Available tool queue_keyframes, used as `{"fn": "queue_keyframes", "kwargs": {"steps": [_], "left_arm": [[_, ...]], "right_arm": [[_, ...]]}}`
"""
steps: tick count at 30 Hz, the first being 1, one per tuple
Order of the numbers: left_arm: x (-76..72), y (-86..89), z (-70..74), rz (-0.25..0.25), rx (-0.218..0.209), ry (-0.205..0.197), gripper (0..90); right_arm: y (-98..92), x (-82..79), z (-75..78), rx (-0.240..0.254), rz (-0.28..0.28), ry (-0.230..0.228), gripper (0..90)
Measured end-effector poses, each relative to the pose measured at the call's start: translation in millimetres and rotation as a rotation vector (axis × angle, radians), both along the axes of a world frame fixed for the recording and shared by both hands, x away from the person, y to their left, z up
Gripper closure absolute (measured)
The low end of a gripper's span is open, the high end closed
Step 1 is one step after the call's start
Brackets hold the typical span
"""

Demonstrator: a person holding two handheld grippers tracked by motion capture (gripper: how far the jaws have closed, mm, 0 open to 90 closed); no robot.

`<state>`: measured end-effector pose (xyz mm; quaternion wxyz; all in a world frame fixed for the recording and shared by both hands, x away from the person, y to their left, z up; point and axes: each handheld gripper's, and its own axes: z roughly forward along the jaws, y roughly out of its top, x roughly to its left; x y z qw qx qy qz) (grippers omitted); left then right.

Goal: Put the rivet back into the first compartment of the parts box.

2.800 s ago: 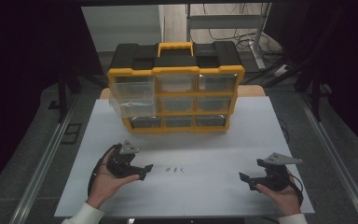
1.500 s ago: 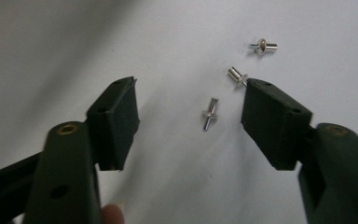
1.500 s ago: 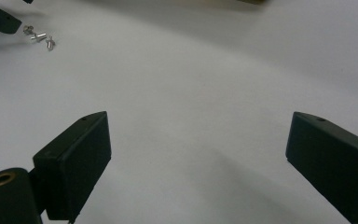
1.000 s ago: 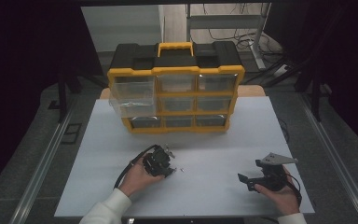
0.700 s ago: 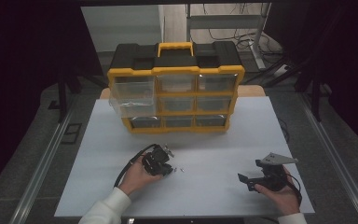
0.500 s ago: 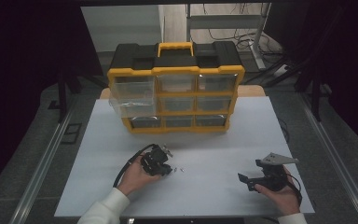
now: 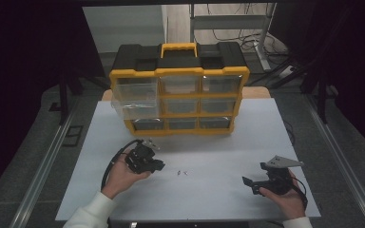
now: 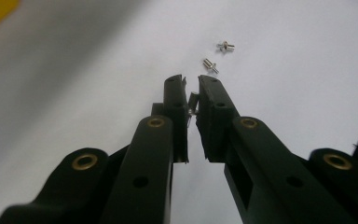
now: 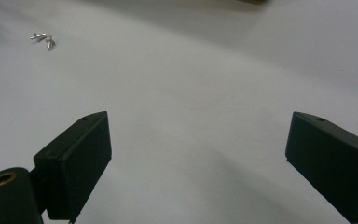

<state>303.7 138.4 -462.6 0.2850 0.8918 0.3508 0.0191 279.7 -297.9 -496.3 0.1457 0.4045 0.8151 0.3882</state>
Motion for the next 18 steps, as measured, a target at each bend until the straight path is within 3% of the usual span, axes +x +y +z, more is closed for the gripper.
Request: {"fn": "queue_keyframes", "kwargs": {"steps": [8,18], "left_arm": [[-3.4,27.7,19.4,0.042,-0.043,-0.024,82.9],[-6.3,59.7,31.0,0.1,-0.067,-0.034,82.9]], "right_arm": [[0.3,0.0,-0.2,-0.001,-0.001,-0.001,7.2],[0.8,0.2,-0.6,-0.004,-0.003,0.001,7.3]]}}
